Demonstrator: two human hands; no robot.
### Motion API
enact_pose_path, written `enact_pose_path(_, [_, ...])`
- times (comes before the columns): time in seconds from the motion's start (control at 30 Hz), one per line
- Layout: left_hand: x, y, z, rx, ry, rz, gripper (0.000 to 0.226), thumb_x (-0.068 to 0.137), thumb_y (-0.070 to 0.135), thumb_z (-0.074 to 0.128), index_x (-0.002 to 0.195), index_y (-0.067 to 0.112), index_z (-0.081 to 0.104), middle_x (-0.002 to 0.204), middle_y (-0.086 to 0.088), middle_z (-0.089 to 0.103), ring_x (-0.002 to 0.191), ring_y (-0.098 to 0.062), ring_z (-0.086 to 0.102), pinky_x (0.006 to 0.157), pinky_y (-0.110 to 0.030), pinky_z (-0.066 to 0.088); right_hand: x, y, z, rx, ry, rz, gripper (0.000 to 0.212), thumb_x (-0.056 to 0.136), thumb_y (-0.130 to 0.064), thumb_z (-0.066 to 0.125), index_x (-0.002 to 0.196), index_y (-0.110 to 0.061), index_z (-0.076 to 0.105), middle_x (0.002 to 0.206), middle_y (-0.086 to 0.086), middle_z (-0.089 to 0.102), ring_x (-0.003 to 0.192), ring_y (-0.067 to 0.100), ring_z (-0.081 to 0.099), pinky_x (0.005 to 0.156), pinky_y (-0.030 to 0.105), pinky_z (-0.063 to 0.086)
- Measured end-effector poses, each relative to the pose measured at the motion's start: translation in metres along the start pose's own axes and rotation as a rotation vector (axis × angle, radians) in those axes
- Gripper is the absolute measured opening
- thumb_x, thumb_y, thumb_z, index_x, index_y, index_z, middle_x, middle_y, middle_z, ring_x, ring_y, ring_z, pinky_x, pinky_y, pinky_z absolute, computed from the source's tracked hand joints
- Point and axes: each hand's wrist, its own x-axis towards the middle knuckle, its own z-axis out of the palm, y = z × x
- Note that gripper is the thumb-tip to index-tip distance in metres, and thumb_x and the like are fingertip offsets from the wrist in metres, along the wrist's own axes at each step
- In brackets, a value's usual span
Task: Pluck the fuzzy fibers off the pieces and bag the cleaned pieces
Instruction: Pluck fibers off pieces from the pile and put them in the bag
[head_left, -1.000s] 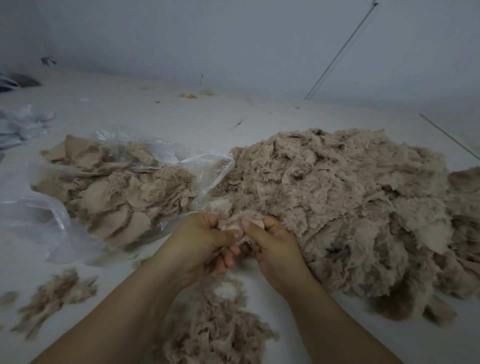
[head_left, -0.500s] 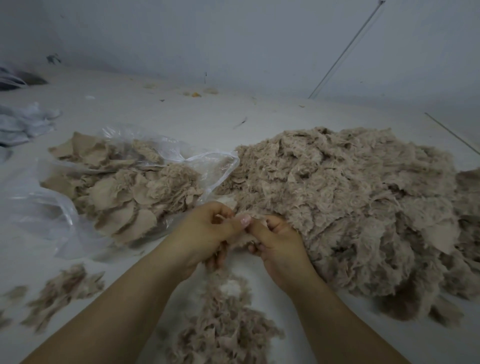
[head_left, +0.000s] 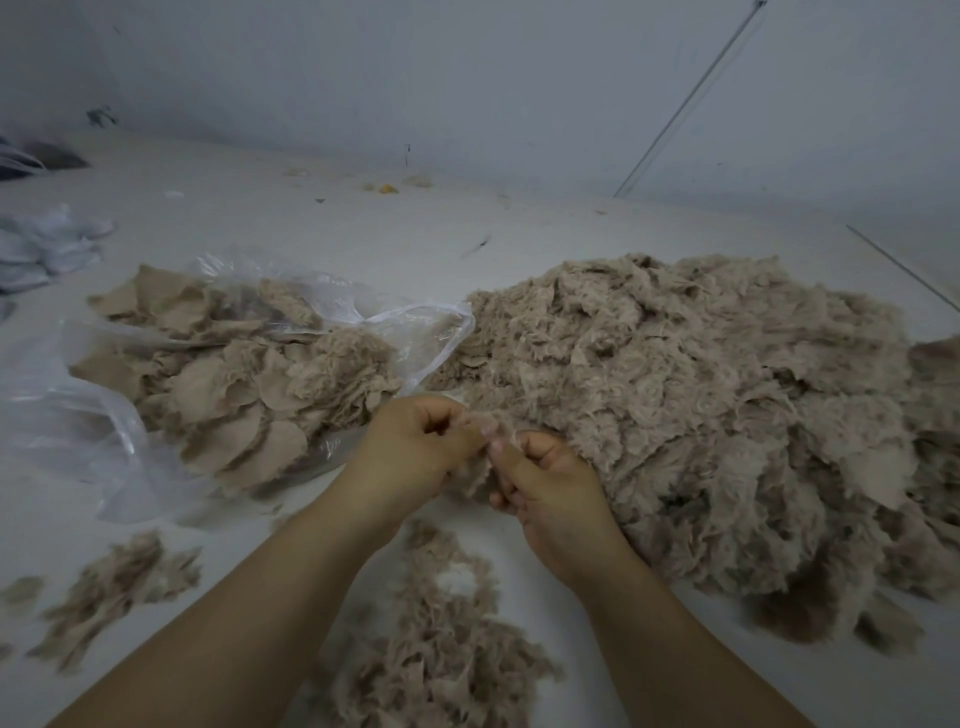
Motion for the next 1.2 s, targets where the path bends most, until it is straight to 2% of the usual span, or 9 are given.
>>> enact_pose_path(0.17, [0.006,-0.004,0.001,0.056,0.141,0.134,0.028,0.086,0.011,0.072,0.069,-0.01,0.064,0.063,-0.034,0.055,0.052,-0.023,0.048,0.053,-0.034,0.042,0.001,0.002,0.0,-0.029,0.007,0.008,0.029,0.088,-0.034,0.067,0.076,-0.008,0.062,0.056,-0.004,0.046,0.055,0.01,0.046,0.058,0.023,0.047])
enact_pose_path(0.3, [0.021,0.001,-0.016,0.288,0.327,0.258,0.029,0.083,0.017,0.076,0.059,0.005,0.067,0.052,-0.017,0.06,0.044,-0.016,0.049,0.047,-0.022,0.039,0.002,0.004,-0.001,-0.031,0.031,0.038,0.03,0.095,-0.026,0.063,0.066,-0.021,0.069,0.062,0.0,0.049,0.057,0.01,0.046,0.059,0.023,0.049])
enact_pose_path(0.47, [0.058,0.012,-0.064,0.808,0.681,0.33,0.018,0.08,0.026,0.073,0.068,0.021,0.062,0.065,0.009,0.053,0.062,-0.021,0.051,0.055,-0.029,0.034,0.003,0.005,0.0,-0.131,0.026,0.056,0.025,0.089,-0.027,0.068,0.064,-0.025,0.07,0.064,-0.008,0.061,0.058,0.005,0.054,0.064,0.022,0.051])
enact_pose_path(0.57, [0.068,0.001,-0.074,1.421,0.545,0.202,0.012,0.082,0.01,0.059,0.083,0.015,0.07,0.078,-0.005,0.065,0.073,-0.031,0.064,0.056,-0.031,0.04,0.003,0.005,0.0,-0.177,0.024,0.076,0.009,0.077,-0.03,0.072,0.069,-0.028,0.073,0.066,-0.009,0.063,0.058,0.005,0.056,0.067,0.023,0.051])
enact_pose_path(0.63, [0.068,-0.001,-0.077,1.538,0.439,0.09,0.018,0.083,0.006,0.054,0.086,0.012,0.071,0.083,-0.009,0.069,0.079,-0.031,0.067,0.059,-0.031,0.042,0.002,0.004,-0.001,-0.179,0.017,0.082,0.005,0.073,-0.03,0.07,0.068,-0.029,0.072,0.067,-0.009,0.062,0.057,0.005,0.055,0.066,0.023,0.05])
enact_pose_path(0.83, [0.053,0.009,-0.058,1.475,0.505,0.444,0.016,0.064,0.001,0.065,0.08,0.004,0.067,0.078,-0.019,0.056,0.072,-0.039,0.057,0.053,-0.033,0.028,0.004,0.006,-0.002,-0.102,0.053,0.081,0.009,0.073,-0.028,0.064,0.066,-0.027,0.069,0.072,0.001,0.058,0.054,0.006,0.05,0.059,0.023,0.046])
enact_pose_path(0.93, [0.046,0.006,-0.034,1.452,0.394,0.58,0.02,0.062,0.006,0.069,0.082,0.008,0.072,0.076,-0.013,0.057,0.071,-0.035,0.057,0.052,-0.032,0.035,0.004,0.006,-0.001,-0.098,0.063,0.079,0.012,0.076,-0.025,0.063,0.066,-0.027,0.07,0.075,0.004,0.058,0.054,0.006,0.05,0.058,0.022,0.047])
enact_pose_path(1.07, [0.051,-0.01,-0.009,1.412,0.183,0.461,0.017,0.082,0.037,0.058,0.08,0.021,0.064,0.084,-0.002,0.058,0.072,-0.025,0.055,0.054,-0.028,0.032,0.003,0.006,0.0,-0.081,0.058,0.077,0.014,0.077,-0.024,0.062,0.066,-0.028,0.069,0.073,0.001,0.06,0.057,0.008,0.049,0.057,0.021,0.046])
enact_pose_path(1.2, [0.051,-0.015,-0.002,1.394,0.119,0.377,0.01,0.088,0.026,0.054,0.082,0.02,0.06,0.093,-0.001,0.055,0.08,-0.025,0.057,0.056,-0.028,0.033,0.002,0.006,-0.001,-0.1,0.064,0.08,0.01,0.077,-0.027,0.065,0.07,-0.027,0.072,0.071,-0.003,0.061,0.058,0.007,0.051,0.06,0.022,0.048])
